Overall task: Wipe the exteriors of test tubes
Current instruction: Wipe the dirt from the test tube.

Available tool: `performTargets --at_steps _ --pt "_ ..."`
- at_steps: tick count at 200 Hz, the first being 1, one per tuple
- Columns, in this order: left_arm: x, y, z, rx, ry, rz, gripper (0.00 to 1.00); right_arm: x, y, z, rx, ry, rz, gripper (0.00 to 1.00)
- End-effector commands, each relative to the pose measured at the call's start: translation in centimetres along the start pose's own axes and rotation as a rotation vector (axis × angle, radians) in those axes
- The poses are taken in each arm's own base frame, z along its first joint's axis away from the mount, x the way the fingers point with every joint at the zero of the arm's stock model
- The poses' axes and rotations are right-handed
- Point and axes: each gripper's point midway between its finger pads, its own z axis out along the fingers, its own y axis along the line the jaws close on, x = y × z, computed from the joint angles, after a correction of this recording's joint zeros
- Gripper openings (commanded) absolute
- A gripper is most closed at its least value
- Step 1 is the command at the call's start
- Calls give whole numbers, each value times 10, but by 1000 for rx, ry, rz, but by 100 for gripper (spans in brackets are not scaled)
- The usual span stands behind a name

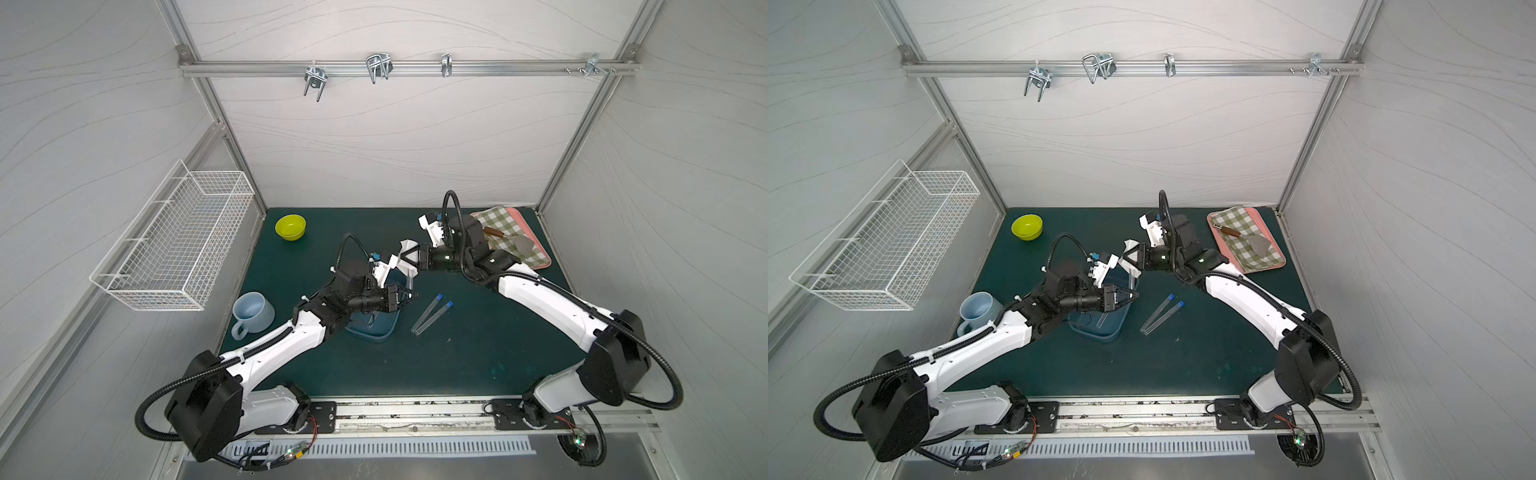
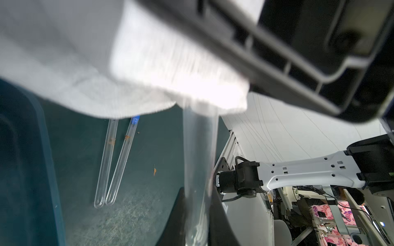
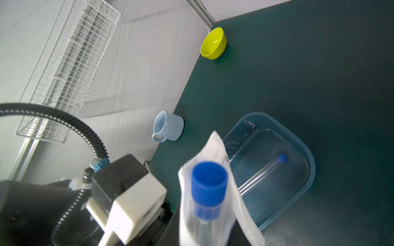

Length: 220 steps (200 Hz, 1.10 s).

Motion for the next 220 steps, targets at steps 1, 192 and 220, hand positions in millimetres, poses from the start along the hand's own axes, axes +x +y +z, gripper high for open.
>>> performTargets --at_steps 1,192,220 --pt "-12 -14 -5 43 -41 35 6 -7 -2 3 -15 8 -27 22" --pt "-12 -15 -5 45 -34 38 6 -17 -2 5 -93 -11 24 22" --pt "-13 -15 -5 42 -35 40 6 18 3 8 -92 29 41 22"
